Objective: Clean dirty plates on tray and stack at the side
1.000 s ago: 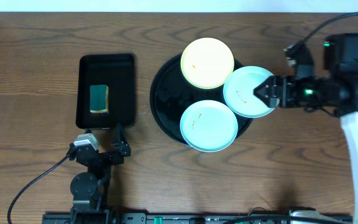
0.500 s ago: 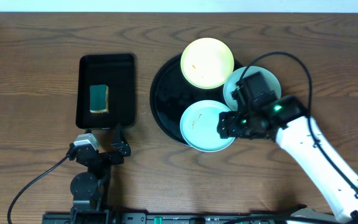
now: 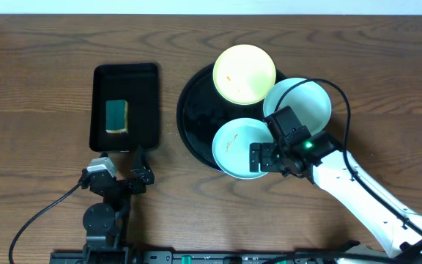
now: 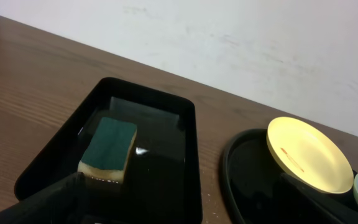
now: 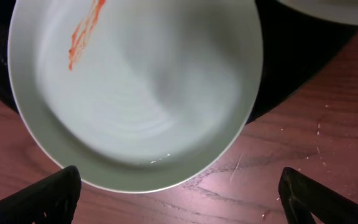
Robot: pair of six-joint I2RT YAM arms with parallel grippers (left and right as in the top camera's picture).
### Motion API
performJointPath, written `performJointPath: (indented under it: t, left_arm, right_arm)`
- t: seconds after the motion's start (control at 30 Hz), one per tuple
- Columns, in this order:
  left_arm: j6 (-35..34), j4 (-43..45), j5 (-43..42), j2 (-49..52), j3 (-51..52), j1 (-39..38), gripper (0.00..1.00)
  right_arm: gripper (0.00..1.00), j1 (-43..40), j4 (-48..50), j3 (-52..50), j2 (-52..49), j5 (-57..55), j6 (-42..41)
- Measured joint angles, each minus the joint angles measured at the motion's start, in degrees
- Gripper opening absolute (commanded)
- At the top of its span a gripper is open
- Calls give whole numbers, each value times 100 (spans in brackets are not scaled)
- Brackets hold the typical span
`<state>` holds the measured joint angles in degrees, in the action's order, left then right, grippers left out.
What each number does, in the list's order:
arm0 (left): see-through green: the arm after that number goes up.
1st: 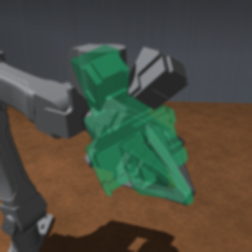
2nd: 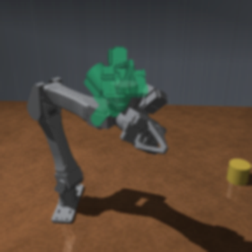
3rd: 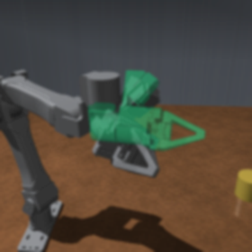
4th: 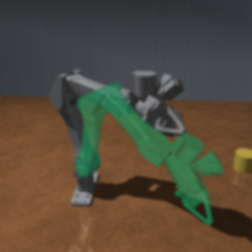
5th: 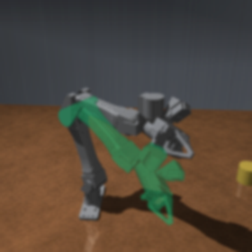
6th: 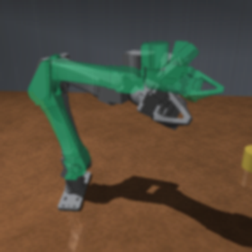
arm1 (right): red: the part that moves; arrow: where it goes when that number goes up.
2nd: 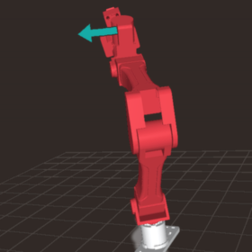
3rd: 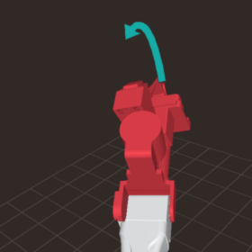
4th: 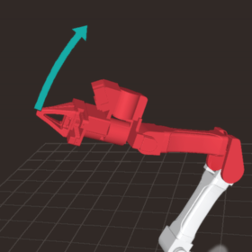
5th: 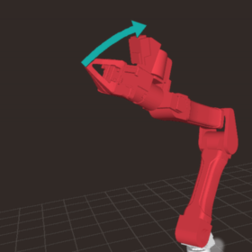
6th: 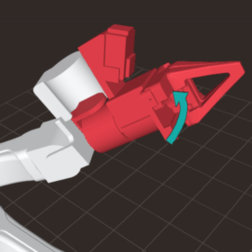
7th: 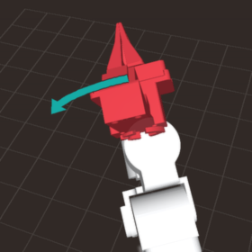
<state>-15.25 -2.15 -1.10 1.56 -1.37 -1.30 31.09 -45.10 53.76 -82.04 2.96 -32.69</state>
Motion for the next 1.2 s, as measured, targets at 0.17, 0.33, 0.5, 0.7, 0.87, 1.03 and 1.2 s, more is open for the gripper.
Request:
performJointPath:
  t: [0.17,0.33,0.5,0.7,0.87,1.03,1.2]
  left_arm:
    - [0,2,0,0,0,0,95]
    - [0,118,22,0,9,0,95]
    - [-129,-787,-240,129,-584,0,95]
    - [-2,-2870,-168,1829,-3740,0,95]
    - [466,-6238,-151,4719,-7788,-2,98]
    - [649,-7532,-170,6933,-10024,-4,98]
    - [654,-8164,-175,7899,-10150,-4,99]
  right_arm:
    - [92,0,238,-2,0,-22,-33]
    - [83,-17,50,83,2,-22,9]
    - [82,-210,-240,367,31,-24,151]
    - [82,-461,-304,444,46,-52,247]
    - [72,-461,-474,457,55,-42,153]
    - [58,-409,-632,428,55,-44,-269]
    - [37,-256,-304,151,57,-33,-688]
